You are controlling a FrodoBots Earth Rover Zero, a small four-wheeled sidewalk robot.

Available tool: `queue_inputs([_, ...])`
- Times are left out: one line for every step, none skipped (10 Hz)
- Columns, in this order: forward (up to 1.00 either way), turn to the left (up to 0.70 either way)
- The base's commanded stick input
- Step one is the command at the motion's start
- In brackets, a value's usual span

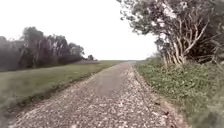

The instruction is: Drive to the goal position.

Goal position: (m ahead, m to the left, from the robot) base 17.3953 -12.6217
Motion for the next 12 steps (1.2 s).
queue_inputs([0.70, 0.00])
queue_inputs([0.70, 0.00])
queue_inputs([0.70, 0.00])
queue_inputs([0.70, 0.00])
queue_inputs([0.70, 0.00])
queue_inputs([0.70, 0.00])
queue_inputs([0.70, 0.00])
queue_inputs([0.70, 0.00])
queue_inputs([0.70, 0.00])
queue_inputs([0.70, -0.08])
queue_inputs([0.70, -0.22])
queue_inputs([0.70, -0.33])
